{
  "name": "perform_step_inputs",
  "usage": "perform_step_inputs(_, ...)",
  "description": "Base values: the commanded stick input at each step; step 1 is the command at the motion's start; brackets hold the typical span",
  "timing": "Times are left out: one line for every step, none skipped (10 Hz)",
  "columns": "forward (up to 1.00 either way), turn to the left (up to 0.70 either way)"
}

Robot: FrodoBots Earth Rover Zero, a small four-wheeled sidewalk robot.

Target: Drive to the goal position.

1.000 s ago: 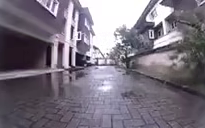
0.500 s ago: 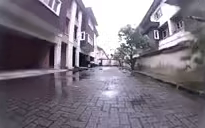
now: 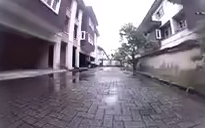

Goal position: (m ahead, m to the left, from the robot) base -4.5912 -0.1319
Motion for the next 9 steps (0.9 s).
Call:
perform_step_inputs(0.70, 0.00)
perform_step_inputs(0.70, 0.00)
perform_step_inputs(0.70, 0.00)
perform_step_inputs(0.70, 0.00)
perform_step_inputs(0.70, 0.00)
perform_step_inputs(0.70, 0.00)
perform_step_inputs(0.70, 0.00)
perform_step_inputs(0.70, 0.00)
perform_step_inputs(0.70, 0.00)
